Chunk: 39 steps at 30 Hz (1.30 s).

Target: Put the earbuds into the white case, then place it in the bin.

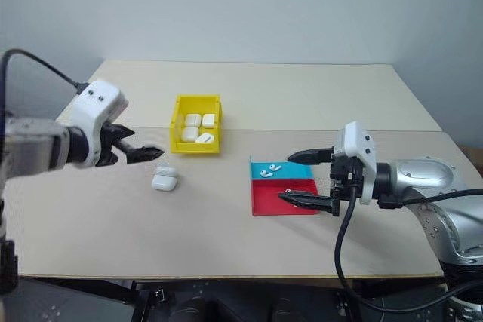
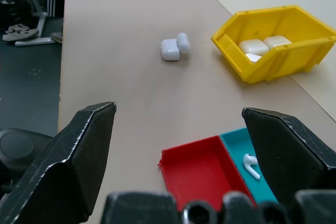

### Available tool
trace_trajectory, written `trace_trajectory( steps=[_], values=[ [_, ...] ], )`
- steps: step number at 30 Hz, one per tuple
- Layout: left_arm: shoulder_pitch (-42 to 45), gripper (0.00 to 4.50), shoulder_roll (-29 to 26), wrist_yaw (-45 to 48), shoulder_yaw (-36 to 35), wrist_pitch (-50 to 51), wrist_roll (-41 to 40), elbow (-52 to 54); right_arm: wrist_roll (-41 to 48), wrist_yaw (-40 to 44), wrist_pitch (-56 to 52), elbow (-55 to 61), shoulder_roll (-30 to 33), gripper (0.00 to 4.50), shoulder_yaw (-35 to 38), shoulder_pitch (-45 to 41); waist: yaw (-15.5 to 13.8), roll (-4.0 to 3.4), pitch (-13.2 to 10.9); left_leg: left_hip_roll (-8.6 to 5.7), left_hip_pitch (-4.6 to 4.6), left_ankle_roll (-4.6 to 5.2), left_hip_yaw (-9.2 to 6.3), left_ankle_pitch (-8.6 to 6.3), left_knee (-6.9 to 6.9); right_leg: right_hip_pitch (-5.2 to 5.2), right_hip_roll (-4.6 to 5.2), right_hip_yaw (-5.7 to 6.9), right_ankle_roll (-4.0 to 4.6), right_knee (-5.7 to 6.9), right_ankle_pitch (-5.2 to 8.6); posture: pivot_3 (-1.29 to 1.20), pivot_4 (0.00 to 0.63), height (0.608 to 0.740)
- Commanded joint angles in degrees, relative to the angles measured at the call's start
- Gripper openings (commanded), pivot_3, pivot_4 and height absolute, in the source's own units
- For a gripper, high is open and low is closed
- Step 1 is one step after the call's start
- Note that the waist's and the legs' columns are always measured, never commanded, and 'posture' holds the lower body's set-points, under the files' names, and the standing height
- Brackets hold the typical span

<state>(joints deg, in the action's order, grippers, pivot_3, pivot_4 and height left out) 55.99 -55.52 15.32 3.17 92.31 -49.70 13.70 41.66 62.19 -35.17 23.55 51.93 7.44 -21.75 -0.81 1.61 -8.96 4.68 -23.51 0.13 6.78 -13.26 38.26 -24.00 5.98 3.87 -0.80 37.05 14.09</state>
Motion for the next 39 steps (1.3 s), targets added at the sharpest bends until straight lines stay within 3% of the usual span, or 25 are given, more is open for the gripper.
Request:
trace_trajectory(
  steps=[1,5,10,18,26,39],
  values=[
    [6.8,4.5,-1.1,2.7,9.3,0.2,1.3,-7.1,0.7,-0.3,-0.6,0.4,0.3,4.46,0.9,-1.5,0.0,0.0,0.0,-0.01,-0.06,0.0,0.01,0.0,-0.01,-0.06,0.01,-0.01,0.0,-0.02,0.0,0.0,0.15,0.74],
    [12.9,4.5,2.4,2.3,16.3,0.2,1.6,-16.9,2.0,-1.7,-1.8,1.7,0.3,4.46,2.1,-0.9,-0.1,0.01,0.0,-0.02,-0.24,-0.26,0.05,0.16,0.06,-0.18,0.02,0.0,-0.01,0.0,0.01,0.0,0.15,0.74],
    [17.1,4.5,9.2,-1.2,19.9,0.2,6.8,-27.0,2.3,-3.7,-2.4,3.7,-0.3,4.46,2.7,1.0,0.0,0.02,0.0,-0.01,-0.25,-0.04,0.0,0.03,0.14,-0.16,0.01,0.05,-0.02,0.06,0.01,0.0,0.15,0.74],
    [19.7,4.5,12.4,-2.5,24.2,0.2,5.9,-36.7,4.6,-4.8,-4.3,5.8,1.1,4.46,5.0,3.3,0.1,0.04,0.0,-0.01,-0.28,-0.05,0.02,0.04,0.14,-0.21,0.02,0.01,-0.02,0.06,0.01,0.0,0.15,0.74],
    [19.2,4.5,10.6,-10.6,25.3,0.2,-7.0,-40.8,7.0,-3.5,-6.5,5.8,4.1,4.46,6.4,3.7,0.1,0.07,0.0,-0.01,-0.29,0.0,-0.08,0.01,0.16,-0.19,0.05,0.03,-0.03,0.06,0.02,0.0,0.15,0.74],
    [13.9,4.5,12.5,-34.4,18.3,0.2,-23.6,-46.7,8.4,-2.7,-8.2,5.6,5.7,4.46,6.4,2.7,0.1,0.07,0.0,-0.05,-0.28,-0.05,-0.16,0.05,0.19,-0.16,0.12,0.03,-0.04,0.06,0.02,0.0,0.15,0.74]
  ],
)
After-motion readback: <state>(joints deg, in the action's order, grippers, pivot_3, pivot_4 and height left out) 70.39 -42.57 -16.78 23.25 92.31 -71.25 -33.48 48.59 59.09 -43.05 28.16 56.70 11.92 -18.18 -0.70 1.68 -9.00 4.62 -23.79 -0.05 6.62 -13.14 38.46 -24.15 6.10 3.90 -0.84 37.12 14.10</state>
